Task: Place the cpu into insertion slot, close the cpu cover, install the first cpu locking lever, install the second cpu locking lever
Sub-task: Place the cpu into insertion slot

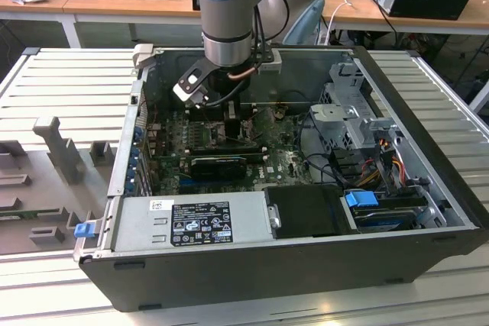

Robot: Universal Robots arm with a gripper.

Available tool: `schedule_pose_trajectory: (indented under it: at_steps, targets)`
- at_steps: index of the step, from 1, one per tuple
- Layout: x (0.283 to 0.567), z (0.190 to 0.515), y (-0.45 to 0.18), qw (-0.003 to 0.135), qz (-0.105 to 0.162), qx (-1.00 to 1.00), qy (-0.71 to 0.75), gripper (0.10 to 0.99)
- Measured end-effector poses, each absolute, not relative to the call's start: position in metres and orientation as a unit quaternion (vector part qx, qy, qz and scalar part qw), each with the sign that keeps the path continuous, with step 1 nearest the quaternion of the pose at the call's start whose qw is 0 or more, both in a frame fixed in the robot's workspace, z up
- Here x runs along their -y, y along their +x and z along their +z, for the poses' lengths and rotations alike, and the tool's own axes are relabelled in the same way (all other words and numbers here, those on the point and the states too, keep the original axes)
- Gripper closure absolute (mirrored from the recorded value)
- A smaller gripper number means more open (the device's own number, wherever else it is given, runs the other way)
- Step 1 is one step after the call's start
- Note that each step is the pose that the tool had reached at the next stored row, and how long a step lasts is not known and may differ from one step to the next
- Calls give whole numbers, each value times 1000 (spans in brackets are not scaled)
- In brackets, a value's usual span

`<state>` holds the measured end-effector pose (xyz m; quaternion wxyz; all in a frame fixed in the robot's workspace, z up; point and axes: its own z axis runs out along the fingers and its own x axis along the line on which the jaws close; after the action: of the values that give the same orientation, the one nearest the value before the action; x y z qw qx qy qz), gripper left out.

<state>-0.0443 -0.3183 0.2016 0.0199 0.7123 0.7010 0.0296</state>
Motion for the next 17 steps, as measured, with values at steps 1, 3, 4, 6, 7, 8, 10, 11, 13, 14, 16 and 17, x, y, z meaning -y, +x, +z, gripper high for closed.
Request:
schedule_pose_trajectory:
  at_steps: [1,3,4,6,7,8,10,11,13,14,16,17]
  targets:
    - [318,202,-44,20,30,-701,712,482]
    - [318,205,-44,20,30,-701,712,482]
    - [318,210,-44,20,30,-701,712,482]
    - [318,213,-44,20,29,-701,712,561]
    - [318,214,-44,20,29,-701,712,627]
    - [318,215,-44,19,29,-701,712,627]
    - [318,218,-44,19,28,-701,712,808]
    - [318,219,-44,19,28,-701,712,808]
    - [318,221,-44,19,28,-701,712,925]
    - [318,221,-44,19,28,-701,712,925]
    - [318,223,-44,19,28,-701,712,980]
    - [318,225,-44,19,28,-701,712,980]
